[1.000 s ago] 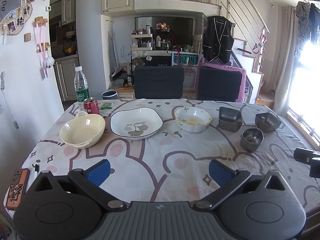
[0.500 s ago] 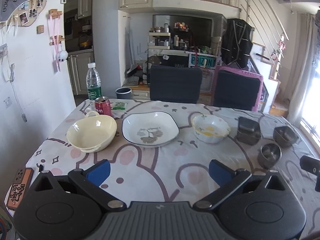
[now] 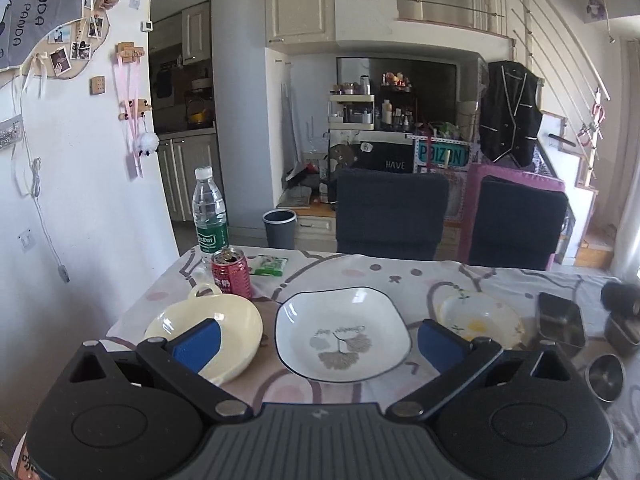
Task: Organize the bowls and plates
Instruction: 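Move the left tool to the white square plate rim while the right tool reaches its opposite rim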
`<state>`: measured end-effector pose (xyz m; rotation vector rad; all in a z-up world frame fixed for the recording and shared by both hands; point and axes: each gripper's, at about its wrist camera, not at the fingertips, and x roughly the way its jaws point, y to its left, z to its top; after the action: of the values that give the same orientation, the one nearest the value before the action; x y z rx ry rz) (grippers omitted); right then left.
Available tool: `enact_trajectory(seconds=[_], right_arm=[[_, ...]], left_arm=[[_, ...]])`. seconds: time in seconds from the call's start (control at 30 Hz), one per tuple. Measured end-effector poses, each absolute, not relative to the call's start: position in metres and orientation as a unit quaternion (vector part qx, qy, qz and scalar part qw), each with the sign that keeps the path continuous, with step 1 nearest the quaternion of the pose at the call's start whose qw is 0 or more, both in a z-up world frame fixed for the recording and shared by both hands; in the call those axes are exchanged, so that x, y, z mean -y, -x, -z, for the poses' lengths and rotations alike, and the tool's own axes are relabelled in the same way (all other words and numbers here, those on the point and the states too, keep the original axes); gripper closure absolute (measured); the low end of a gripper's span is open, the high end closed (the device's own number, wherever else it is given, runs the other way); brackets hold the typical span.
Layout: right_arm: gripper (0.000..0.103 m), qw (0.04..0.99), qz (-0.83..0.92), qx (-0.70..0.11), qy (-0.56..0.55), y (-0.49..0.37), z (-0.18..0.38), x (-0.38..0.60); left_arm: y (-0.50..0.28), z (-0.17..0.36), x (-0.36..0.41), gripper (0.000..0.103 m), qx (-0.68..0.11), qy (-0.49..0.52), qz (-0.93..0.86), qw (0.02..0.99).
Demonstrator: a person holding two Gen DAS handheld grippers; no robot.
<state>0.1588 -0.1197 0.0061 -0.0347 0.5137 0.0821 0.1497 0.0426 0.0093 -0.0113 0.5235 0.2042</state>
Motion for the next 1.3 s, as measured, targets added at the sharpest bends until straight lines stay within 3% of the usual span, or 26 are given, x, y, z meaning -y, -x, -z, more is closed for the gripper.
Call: enact_trajectory(seconds=[0.33,0.97,1.0,1.1,1.3], right_arm=[[0.0,0.969,-0.092,-0.227,0.017,-0.245,0.005,0.088],[0.0,0.898,-0.194,-0.378,-0.112,-0.402,0.092,0.06],[0.003,0.89,-0.198,-0.392,-0.128,-0.405,0.098,0.061],[0.034,0.867,-0.202,-0.43,-0.152,-0.418,0.116,0.058],[0.065,0.858,-0.169,-0.468,-0.132,-0.431,0.144,0.049]], left_arm=[[-0.212,0.012,-0.08,0.0,-0.281,0.048,-0.119,0.951],[-0.312,0.067,-0.12,0.0,-0.373,0.121,-0.116,0.913],[-0.314,0.069,-0.122,0.0,-0.376,0.13,-0.112,0.911],[-0.318,0.074,-0.131,0.0,-0.385,0.152,-0.123,0.902],[-0.318,0.077,-0.149,0.0,-0.375,0.201,-0.098,0.899]])
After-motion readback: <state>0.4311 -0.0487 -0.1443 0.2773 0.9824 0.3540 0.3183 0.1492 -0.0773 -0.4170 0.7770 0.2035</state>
